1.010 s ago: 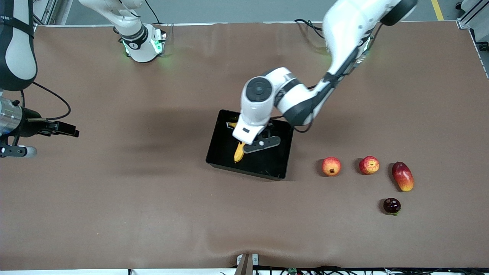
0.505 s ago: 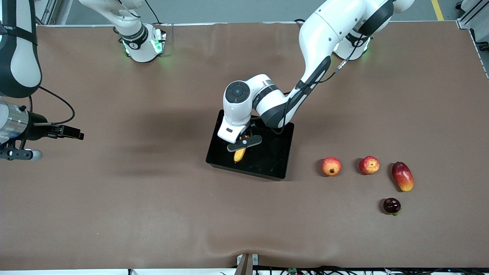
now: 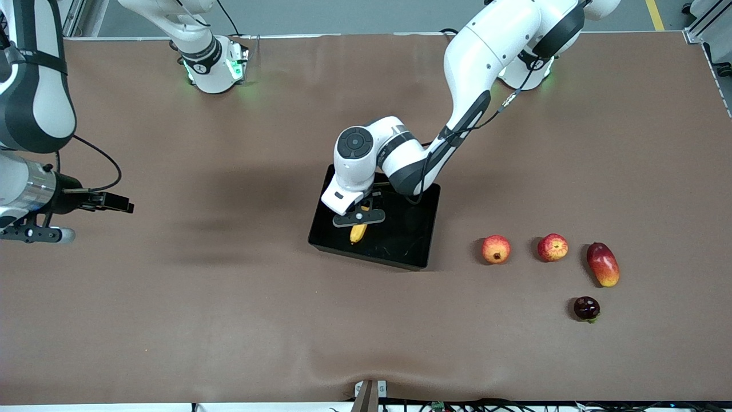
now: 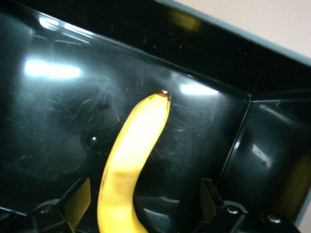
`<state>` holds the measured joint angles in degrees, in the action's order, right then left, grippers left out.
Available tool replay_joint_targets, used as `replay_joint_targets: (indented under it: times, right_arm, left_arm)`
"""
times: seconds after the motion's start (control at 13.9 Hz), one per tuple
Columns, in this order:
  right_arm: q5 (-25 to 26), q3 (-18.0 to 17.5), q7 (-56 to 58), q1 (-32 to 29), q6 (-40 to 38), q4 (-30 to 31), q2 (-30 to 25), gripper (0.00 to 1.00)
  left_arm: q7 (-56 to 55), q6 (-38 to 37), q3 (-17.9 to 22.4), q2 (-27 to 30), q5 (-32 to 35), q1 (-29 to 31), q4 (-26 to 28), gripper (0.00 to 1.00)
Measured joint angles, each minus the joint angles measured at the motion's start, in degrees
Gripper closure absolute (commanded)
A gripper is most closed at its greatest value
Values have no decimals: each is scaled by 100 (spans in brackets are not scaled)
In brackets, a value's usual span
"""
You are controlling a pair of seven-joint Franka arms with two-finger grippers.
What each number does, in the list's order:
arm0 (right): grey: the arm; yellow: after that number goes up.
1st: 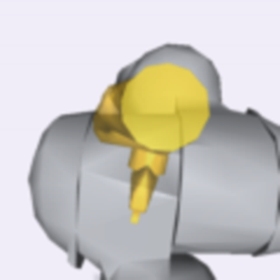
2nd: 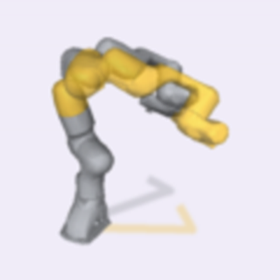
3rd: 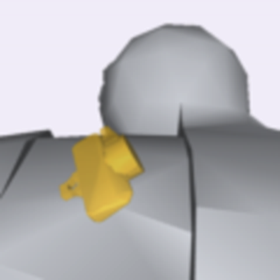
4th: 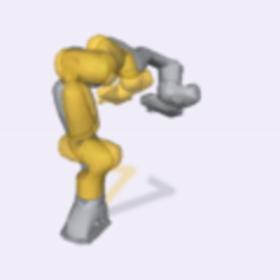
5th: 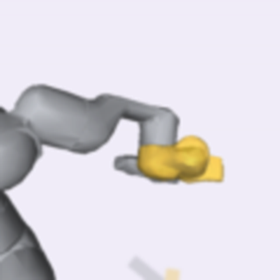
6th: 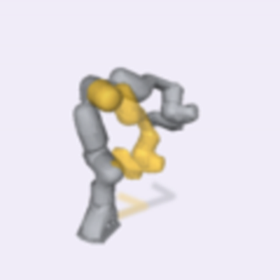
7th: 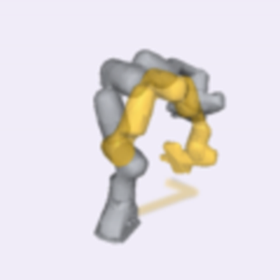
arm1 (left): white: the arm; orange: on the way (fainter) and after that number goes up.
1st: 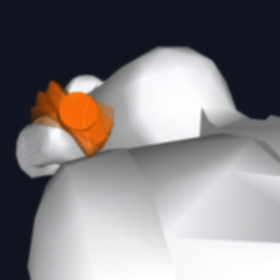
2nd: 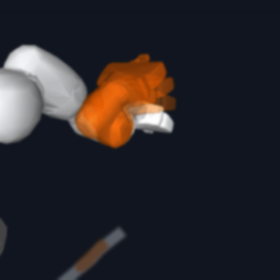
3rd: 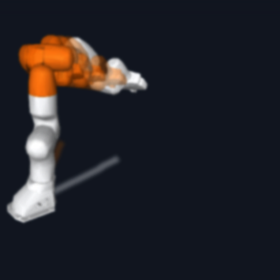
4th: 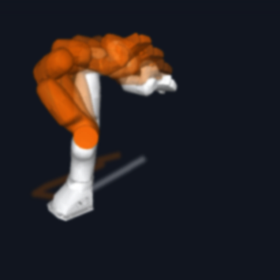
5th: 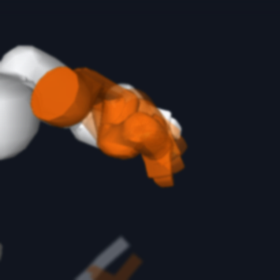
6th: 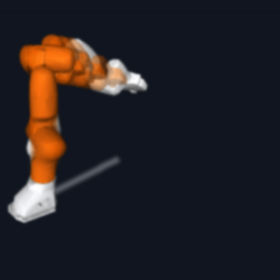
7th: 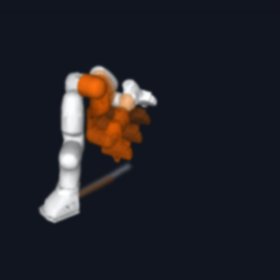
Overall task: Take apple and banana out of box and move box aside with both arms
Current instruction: 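Move the left gripper back into the tray over the banana, then grasp the banana with the left gripper while the right gripper reaches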
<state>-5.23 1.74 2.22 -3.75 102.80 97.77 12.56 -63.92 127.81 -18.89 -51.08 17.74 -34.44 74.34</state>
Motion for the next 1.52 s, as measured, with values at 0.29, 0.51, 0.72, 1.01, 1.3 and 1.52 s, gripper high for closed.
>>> replay_joint_targets:
  times: [0.29, 0.51, 0.72, 1.01, 1.3, 1.52]
  right_arm:
    - [-75, -49, -164, 229, 203, 48, 38, 0]
    - [-252, -58, -710, 553, 326, 52, 171, 0]
    - [-264, -61, -1238, 813, 462, 52, 306, 0]
    - [-264, -58, -1506, 928, 496, 52, 376, 0]
    - [-264, -47, -1511, 928, 496, 56, 392, 0]
    - [-264, -47, -1513, 928, 496, 56, 393, 0]
  left_arm:
    - [-66, 178, 0, -124, 0, -44, -1, 0]
    - [-200, 396, 0, -168, 0, -104, -2, 0]
    - [-266, 596, 1, -210, 0, -111, -2, 0]
    - [-286, 686, 1, -253, 0, -114, -3, 0]
    - [-283, 686, 2, -253, 0, -115, -9, 0]
    - [-254, 684, 22, -253, 93, -115, -30, 0]
